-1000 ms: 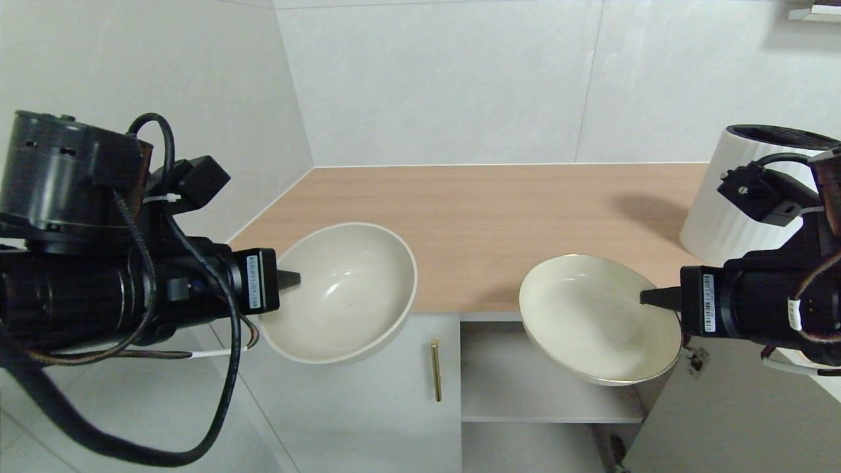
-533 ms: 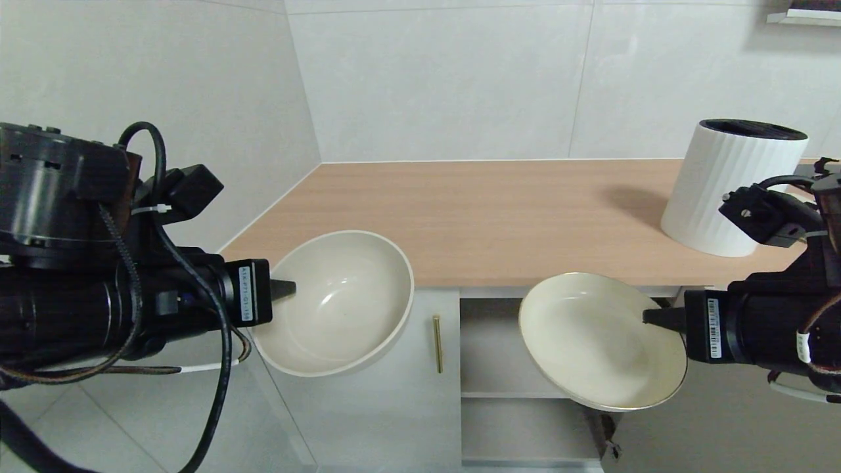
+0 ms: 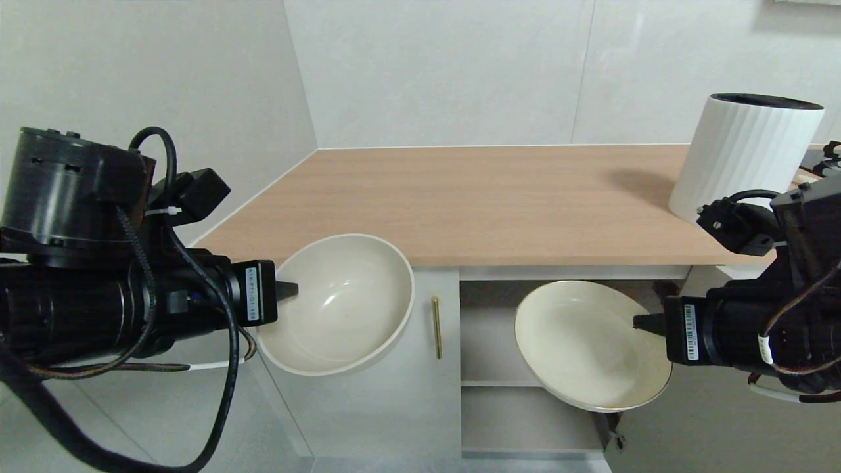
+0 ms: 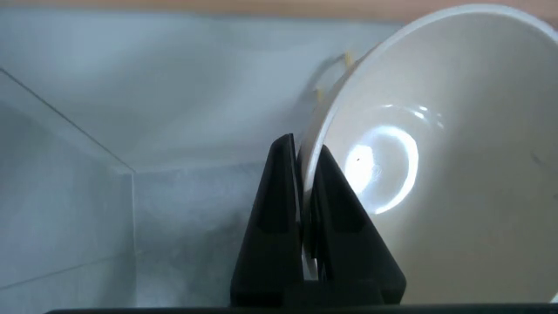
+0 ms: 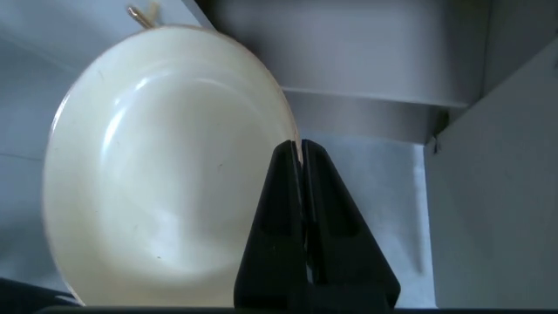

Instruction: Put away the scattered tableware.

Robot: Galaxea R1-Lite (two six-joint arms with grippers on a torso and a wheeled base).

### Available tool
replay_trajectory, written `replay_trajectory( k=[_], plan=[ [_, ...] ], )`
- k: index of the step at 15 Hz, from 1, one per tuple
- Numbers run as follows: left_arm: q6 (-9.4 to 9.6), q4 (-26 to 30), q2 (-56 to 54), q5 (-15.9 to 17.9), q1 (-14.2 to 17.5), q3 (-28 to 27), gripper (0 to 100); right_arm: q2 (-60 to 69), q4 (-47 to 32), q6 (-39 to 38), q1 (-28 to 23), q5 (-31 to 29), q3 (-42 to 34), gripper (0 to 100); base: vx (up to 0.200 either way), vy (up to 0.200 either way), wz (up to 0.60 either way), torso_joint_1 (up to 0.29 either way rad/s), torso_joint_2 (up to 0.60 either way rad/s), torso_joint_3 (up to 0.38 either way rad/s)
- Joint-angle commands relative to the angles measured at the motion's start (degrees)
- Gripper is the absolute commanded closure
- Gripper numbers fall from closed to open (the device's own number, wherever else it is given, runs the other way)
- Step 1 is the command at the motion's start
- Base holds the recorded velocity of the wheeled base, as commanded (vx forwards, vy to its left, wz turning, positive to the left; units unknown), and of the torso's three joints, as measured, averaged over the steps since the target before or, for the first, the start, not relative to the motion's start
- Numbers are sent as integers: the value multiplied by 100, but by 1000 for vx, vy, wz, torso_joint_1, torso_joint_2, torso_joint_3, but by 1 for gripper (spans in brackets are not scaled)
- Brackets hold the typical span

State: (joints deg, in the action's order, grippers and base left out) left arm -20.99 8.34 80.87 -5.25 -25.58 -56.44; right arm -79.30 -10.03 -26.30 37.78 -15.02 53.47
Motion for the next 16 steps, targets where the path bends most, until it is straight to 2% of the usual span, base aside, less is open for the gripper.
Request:
replay_trajectory(
  k=[1,10,16],
  plan=[
    [-1,1,78,-2,0,2,100,-68,1,2,1,-1,-12,100,0,0,0,-144,461,325],
    [-1,1,201,-2,0,10,100,-341,10,-7,1,8,-91,100,0,0,0,-86,447,356],
    [-10,1,236,-2,0,10,100,-587,10,-7,1,17,-126,100,0,0,0,-5,77,68]
  ],
)
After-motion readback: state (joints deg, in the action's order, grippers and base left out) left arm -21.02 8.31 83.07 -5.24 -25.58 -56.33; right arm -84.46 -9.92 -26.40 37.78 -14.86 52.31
